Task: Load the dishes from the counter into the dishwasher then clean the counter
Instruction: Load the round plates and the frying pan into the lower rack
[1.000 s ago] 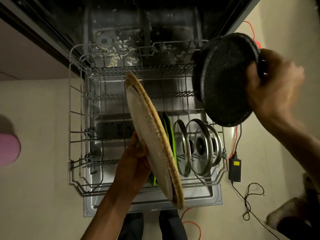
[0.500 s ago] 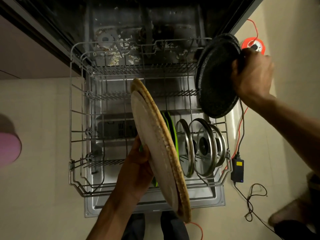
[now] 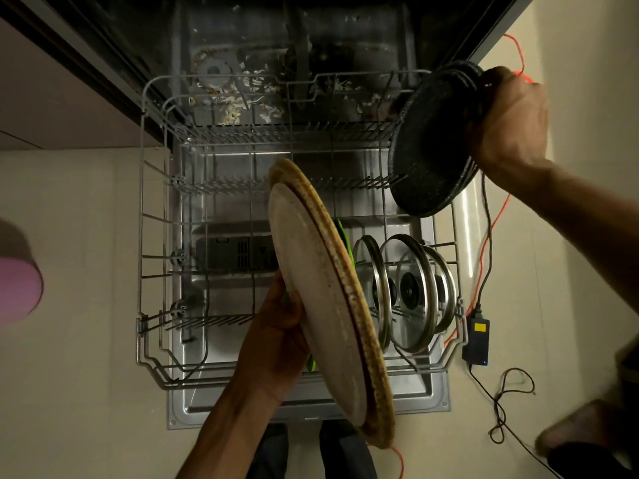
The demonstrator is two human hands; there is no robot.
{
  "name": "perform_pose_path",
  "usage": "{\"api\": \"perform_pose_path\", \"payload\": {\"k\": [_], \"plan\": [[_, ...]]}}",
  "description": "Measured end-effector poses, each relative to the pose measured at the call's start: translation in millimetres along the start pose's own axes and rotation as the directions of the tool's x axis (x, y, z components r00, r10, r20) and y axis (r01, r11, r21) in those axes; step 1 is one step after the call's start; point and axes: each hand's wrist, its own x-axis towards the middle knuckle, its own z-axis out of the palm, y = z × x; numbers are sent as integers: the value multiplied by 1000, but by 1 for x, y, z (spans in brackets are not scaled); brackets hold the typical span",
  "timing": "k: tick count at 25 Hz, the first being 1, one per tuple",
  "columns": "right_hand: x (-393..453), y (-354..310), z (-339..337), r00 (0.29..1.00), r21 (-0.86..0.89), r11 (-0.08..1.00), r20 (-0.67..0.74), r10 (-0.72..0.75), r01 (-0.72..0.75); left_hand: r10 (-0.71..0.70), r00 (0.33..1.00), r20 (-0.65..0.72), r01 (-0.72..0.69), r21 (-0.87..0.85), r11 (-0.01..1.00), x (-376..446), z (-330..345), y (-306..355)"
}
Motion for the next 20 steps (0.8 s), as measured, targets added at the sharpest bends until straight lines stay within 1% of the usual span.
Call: {"api": "perform_pose_path", "payload": {"k": [2, 3, 4, 5, 7, 8, 10, 11, 12, 13, 14, 15, 17, 19, 20], "plan": [[-2, 3, -2, 999, 28, 1000, -40, -12, 13, -9, 1000, 30, 11, -75, 997, 0, 4, 0], [-6, 4, -6, 998, 39, 999, -58, -1, 3, -14, 1000, 21, 16, -99, 995, 3, 2, -1], [-12, 3, -11, 996, 38, 999, -93, 7, -3, -21, 1000, 21, 23, -107, 994, 4, 3, -1], [-19, 1, -17, 995, 62, 998, -93, 27, -21, -23, 1000, 13, 24, -110, 994, 5, 4, -1], [-44, -10, -30, 999, 178, 984, -32, 37, -31, -33, 999, 12, 34, -113, 993, 6, 2, 0], [-65, -18, -37, 999, 269, 962, 43, 33, -44, -22, 1000, 15, 23, -102, 995, 5, 4, 1], [-116, -40, -55, 976, 488, 868, 218, -22, -90, -4, 999, -36, 2, -50, 999, 6, 6, 1], [-141, -52, -65, 952, 604, 787, 297, -75, -126, 3, 997, -75, -4, -19, 1000, 8, 5, 0], [-164, -64, -74, 929, 699, 701, 338, -149, -142, 13, 993, -118, -11, 17, 1000, 10, 6, 1], [-182, -71, -79, 911, 751, 646, 351, -219, -134, 24, 989, -145, -18, 46, 999, 12, 6, 2], [-196, -75, -81, 896, 768, 633, 341, -283, -92, 28, 988, -151, -16, 75, 997, 13, 7, 3], [-207, -78, -80, 891, 753, 658, 321, -322, -34, 26, 989, -144, -12, 100, 995, 14, 7, 3], [-214, -77, -72, 894, 647, 758, 290, -343, 80, 22, 988, -156, 0, 141, 990, 15, 7, 4], [-215, -79, -64, 922, 534, 836, 245, -301, 131, 11, 988, -154, 15, 167, 986, 18, 7, 2], [-217, -84, -64, 932, 517, 844, 217, -290, 142, 5, 991, -134, 16, 158, 987, 18, 7, 1]]}}
